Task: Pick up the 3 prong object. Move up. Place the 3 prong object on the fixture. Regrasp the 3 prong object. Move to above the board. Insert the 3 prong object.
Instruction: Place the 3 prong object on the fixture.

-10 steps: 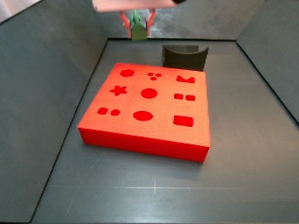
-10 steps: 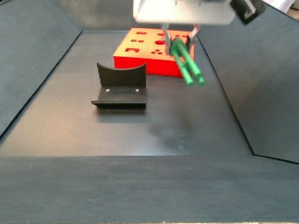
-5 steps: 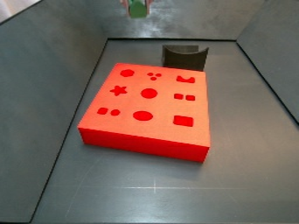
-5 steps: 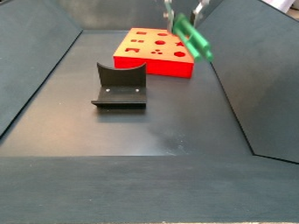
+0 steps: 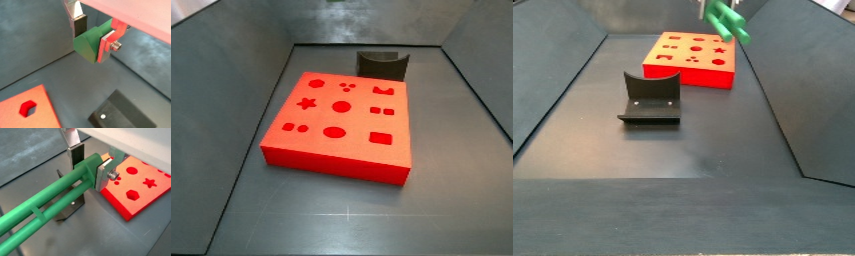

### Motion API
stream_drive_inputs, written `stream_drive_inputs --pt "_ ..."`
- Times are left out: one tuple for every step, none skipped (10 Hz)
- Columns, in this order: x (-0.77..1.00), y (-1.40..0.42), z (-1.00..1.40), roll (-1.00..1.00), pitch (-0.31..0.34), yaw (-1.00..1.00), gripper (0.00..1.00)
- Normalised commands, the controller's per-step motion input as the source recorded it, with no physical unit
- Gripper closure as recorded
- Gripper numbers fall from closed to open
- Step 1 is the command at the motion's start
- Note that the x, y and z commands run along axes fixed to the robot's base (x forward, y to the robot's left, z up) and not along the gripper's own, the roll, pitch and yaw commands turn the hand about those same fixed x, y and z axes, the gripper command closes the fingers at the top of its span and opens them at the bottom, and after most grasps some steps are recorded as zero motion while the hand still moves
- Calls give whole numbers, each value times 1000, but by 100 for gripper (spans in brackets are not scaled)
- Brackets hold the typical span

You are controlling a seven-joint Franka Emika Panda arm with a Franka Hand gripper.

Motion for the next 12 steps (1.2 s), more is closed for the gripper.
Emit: stream_drive_inputs --pt "1000 148 144 244 217 -37 100" --pt "1000 126 122 188 192 3 100" --pt "1000 108 105 155 174 24 100" --pt "1000 85 73 129 154 38 100" --pt "1000 73 61 120 142 43 100" --pt "1000 55 44 111 140 46 100" --pt "1000 48 39 109 143 47 100" --pt "1000 33 21 108 138 44 100" --pt "963 25 15 109 136 43 100" --pt "852 13 11 112 141 43 100" --pt "745 1 2 115 141 41 100" --pt "851 -735 -534 -1000 36 -20 100"
